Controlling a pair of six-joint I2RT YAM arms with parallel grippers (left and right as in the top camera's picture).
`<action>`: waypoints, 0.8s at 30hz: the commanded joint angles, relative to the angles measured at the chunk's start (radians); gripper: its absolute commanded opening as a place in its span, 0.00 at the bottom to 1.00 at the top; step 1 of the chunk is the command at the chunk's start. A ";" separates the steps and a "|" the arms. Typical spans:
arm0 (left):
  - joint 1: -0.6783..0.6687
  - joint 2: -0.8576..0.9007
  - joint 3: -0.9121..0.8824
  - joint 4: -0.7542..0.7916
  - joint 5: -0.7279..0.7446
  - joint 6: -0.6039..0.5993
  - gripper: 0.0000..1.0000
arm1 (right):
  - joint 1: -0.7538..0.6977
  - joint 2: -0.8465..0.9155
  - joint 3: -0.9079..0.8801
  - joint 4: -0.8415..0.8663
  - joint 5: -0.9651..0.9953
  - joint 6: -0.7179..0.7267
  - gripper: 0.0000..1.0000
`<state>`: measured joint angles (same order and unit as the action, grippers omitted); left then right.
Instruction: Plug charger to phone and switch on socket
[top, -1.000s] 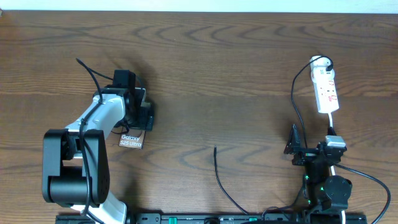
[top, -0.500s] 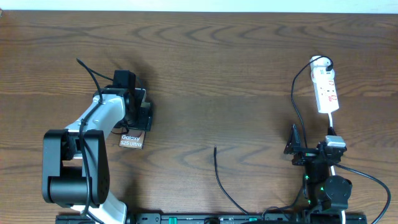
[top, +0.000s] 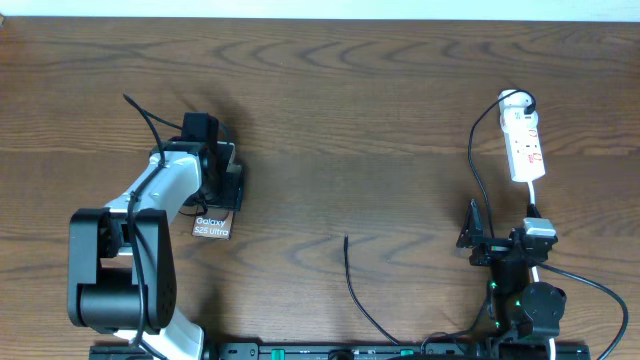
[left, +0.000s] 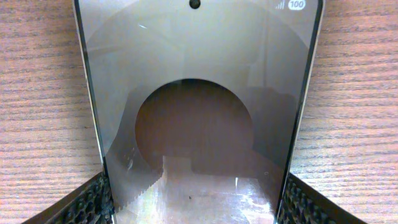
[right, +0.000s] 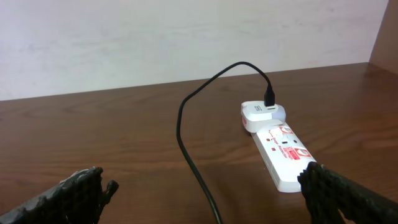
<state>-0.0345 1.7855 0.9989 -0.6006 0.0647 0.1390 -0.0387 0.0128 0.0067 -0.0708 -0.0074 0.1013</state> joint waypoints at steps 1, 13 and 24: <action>0.000 0.025 -0.040 -0.011 -0.001 0.009 0.63 | 0.008 -0.004 -0.001 -0.004 -0.003 -0.009 0.99; 0.000 0.025 -0.040 -0.011 -0.001 0.009 0.14 | 0.008 -0.004 -0.001 -0.004 -0.003 -0.009 0.99; 0.000 0.025 -0.039 -0.005 -0.001 0.009 0.07 | 0.008 -0.004 -0.001 -0.005 -0.003 -0.009 0.99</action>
<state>-0.0345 1.7855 0.9989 -0.6003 0.0647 0.1390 -0.0387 0.0128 0.0067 -0.0708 -0.0074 0.1017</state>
